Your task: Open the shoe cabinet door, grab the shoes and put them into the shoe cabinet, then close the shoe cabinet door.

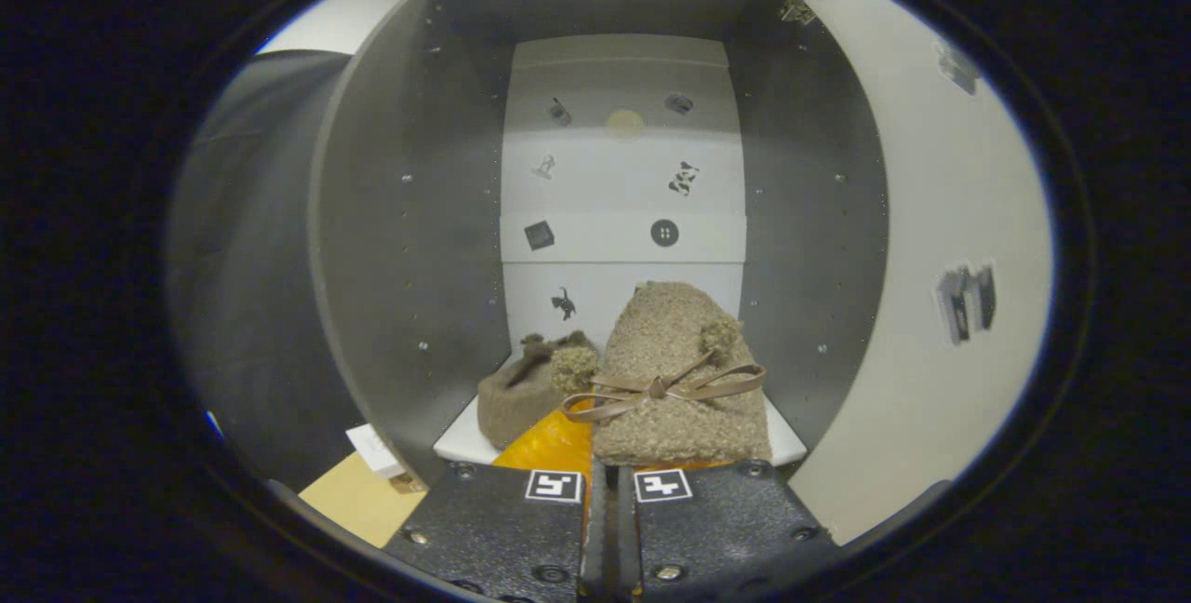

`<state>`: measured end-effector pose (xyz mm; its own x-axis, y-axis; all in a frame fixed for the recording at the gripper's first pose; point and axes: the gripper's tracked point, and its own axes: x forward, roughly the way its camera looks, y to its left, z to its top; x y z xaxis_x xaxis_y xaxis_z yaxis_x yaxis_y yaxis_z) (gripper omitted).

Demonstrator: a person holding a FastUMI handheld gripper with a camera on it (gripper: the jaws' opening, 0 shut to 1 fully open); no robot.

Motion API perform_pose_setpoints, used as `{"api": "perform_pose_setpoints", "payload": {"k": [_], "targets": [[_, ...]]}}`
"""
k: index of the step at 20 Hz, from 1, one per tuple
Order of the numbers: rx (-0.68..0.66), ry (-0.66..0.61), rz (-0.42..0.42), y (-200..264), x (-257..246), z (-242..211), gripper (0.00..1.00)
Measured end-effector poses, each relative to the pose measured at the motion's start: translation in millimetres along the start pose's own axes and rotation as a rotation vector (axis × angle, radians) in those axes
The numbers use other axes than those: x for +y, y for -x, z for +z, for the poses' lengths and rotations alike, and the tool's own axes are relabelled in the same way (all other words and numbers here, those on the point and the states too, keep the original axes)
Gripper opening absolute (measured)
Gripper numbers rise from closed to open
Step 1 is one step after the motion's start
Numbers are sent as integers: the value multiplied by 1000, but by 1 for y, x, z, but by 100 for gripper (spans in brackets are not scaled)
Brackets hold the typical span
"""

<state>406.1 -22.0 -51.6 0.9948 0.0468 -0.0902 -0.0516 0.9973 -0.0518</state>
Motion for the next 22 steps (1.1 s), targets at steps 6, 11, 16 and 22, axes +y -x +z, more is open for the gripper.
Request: {"api": "perform_pose_setpoints", "payload": {"k": [6, 11, 16, 22], "targets": [[50, 30, 1, -73, -2, 4, 8], [126, 5, -16, -113, -12, -15, 8], [234, -31, -41, -132, -24, -38, 8], [357, -67, -59, -143, -24, -56, 8]]}}
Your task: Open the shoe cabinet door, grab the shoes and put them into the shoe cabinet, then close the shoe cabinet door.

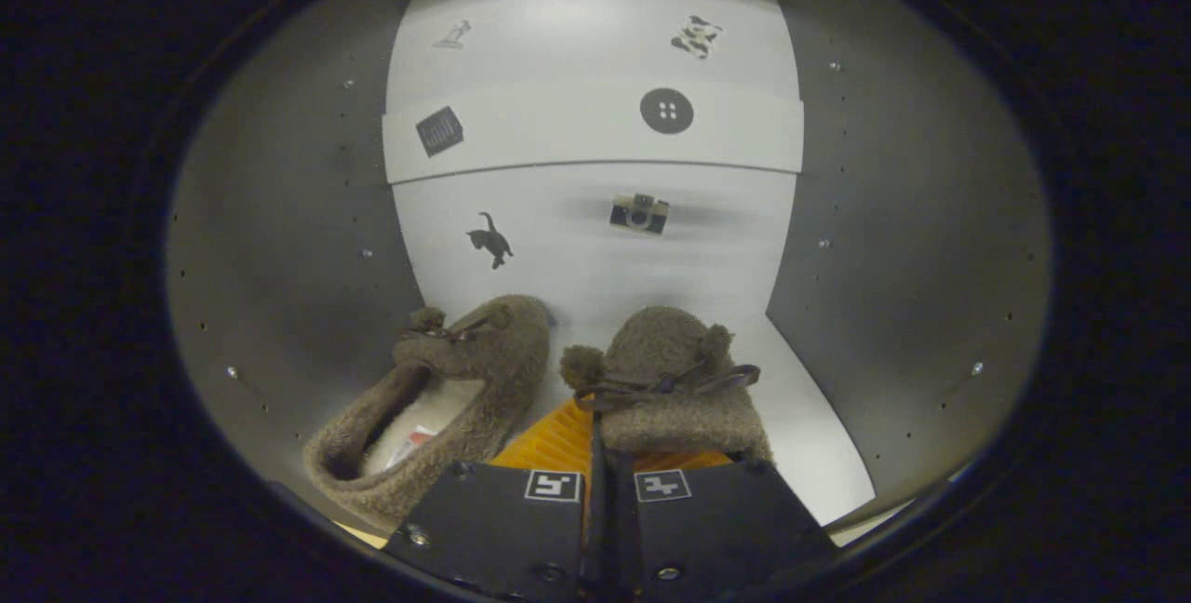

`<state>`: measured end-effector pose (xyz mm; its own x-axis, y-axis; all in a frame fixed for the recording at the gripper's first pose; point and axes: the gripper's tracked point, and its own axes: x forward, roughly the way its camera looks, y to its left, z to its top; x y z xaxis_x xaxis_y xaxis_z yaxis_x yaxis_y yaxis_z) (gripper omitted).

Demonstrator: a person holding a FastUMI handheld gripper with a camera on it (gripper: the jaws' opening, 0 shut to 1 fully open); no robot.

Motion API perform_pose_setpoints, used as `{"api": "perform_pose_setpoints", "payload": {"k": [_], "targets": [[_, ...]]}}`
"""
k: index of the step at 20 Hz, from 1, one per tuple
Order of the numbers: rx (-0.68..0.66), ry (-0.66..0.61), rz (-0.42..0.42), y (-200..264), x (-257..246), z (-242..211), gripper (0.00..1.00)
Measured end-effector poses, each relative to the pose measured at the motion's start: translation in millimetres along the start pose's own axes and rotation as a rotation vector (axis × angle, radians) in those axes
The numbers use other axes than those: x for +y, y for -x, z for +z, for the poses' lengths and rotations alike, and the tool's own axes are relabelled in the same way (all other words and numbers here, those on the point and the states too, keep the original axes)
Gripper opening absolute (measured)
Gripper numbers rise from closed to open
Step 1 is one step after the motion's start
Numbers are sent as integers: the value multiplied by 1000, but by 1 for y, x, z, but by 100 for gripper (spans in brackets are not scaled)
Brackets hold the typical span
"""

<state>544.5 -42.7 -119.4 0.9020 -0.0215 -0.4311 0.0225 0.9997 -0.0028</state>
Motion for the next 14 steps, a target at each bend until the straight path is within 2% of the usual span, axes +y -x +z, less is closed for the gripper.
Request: {"api": "perform_pose_setpoints", "payload": {"k": [3, 5, 7, 11, 14], "targets": [[34, -29, 5, 2, 4, -4, 28], [29, -25, 37, 8, 11, -3, 41], [9, -21, 31, 16, 14, -1, 55], [-36, -11, 15, 36, 14, 0, 65], [-86, -14, 2, 57, 12, 1, 65]]}}
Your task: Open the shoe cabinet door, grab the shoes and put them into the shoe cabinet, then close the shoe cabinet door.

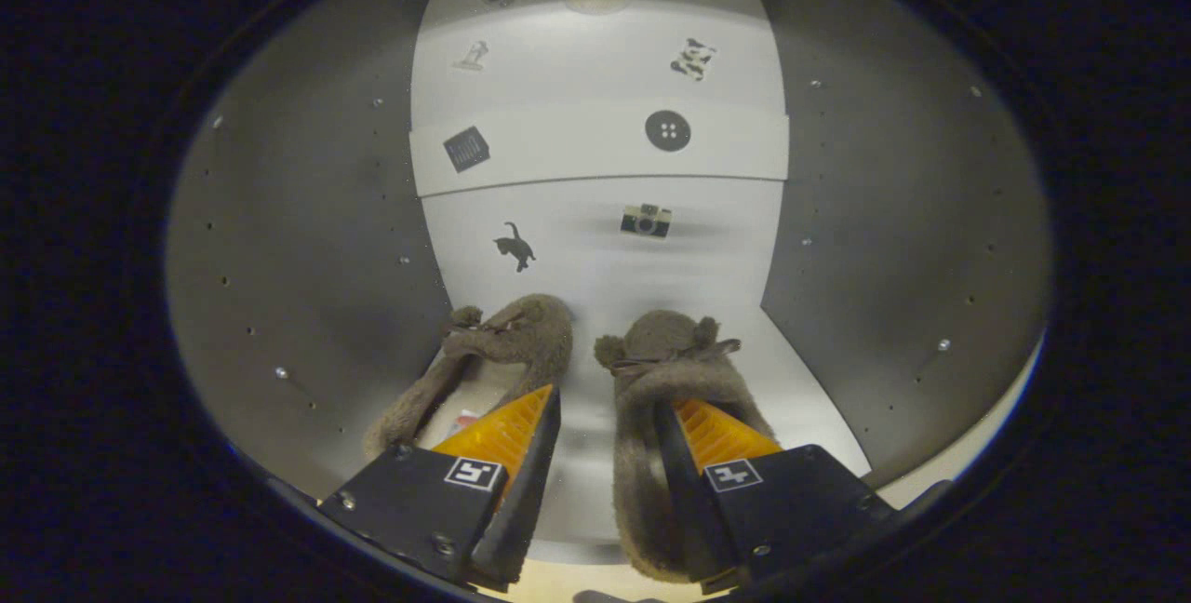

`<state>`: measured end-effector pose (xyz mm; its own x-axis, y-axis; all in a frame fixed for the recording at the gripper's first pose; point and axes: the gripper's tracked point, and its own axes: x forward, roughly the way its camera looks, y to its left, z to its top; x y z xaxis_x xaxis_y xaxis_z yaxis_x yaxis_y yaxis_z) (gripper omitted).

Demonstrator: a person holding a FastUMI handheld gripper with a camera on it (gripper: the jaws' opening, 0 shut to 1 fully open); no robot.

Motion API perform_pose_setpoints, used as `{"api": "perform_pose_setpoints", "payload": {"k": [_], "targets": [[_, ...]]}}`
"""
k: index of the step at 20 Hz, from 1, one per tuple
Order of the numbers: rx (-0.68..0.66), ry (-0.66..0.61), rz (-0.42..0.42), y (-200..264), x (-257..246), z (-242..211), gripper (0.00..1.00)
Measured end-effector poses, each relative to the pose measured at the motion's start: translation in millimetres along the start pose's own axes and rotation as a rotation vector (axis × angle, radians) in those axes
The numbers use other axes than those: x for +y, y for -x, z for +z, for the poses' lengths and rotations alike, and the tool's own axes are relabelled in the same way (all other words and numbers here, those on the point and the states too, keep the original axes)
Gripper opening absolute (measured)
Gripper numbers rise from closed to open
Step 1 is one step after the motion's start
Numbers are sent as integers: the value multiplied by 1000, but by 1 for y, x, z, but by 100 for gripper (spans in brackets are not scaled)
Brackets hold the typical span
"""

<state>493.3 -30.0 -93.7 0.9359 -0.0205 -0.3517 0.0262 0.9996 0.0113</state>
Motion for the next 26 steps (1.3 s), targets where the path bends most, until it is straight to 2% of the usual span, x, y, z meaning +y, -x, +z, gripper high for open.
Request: {"api": "perform_pose_setpoints", "payload": {"k": [4, 10, 19, 25, 26], "targets": [[-73, 14, -1, 36, -3, 1, 79], [-202, 73, 44, 118, 9, -2, 79], [-264, 97, 124, 267, 31, -58, 79], [-307, 92, 99, 366, 18, -87, 79], [-310, 94, 91, 381, 12, -92, 86]]}}
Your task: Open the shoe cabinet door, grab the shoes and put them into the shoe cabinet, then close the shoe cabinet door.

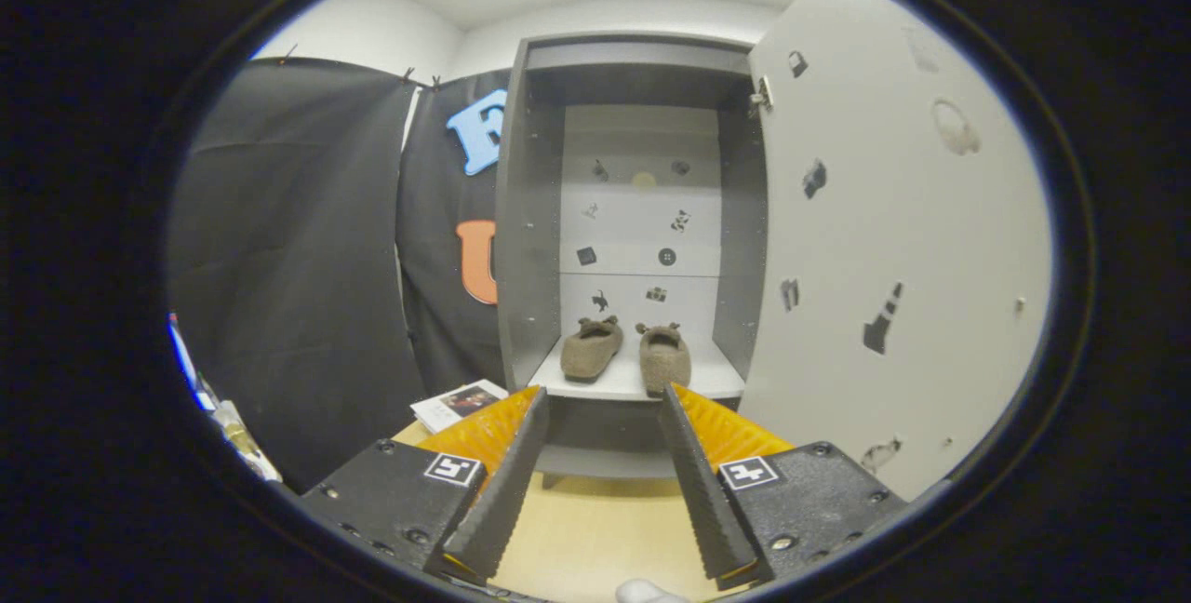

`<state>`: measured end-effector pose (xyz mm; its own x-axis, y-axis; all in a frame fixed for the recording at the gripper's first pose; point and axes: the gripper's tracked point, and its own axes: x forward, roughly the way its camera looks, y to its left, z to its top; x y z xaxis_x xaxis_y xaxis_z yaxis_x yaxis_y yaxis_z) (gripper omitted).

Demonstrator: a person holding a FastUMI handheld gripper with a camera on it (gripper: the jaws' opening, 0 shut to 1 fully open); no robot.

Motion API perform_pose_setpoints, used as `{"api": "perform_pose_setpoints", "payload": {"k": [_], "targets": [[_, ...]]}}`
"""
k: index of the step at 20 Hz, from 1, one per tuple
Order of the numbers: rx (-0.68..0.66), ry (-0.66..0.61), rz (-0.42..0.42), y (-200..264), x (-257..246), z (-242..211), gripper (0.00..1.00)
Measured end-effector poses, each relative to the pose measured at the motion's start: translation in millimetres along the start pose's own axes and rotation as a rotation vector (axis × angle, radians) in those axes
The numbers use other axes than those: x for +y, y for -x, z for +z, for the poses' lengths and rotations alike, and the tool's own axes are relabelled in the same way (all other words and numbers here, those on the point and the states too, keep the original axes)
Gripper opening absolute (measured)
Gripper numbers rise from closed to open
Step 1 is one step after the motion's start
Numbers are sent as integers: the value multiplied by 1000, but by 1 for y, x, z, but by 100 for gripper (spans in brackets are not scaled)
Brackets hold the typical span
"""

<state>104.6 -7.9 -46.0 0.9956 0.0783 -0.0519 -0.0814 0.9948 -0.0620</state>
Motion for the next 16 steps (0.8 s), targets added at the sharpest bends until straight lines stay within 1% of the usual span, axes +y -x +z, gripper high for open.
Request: {"api": "perform_pose_setpoints", "payload": {"k": [2, 6, 10, 13, 16], "targets": [[-12, 0, -17, 29, -5, -2, 100], [-15, -12, -51, 73, -23, 8, 100], [-38, -42, -106, 123, -66, 22, 100], [-61, -46, -171, 153, -113, 27, 100], [-66, -62, -220, 165, -163, 26, 100]]}}
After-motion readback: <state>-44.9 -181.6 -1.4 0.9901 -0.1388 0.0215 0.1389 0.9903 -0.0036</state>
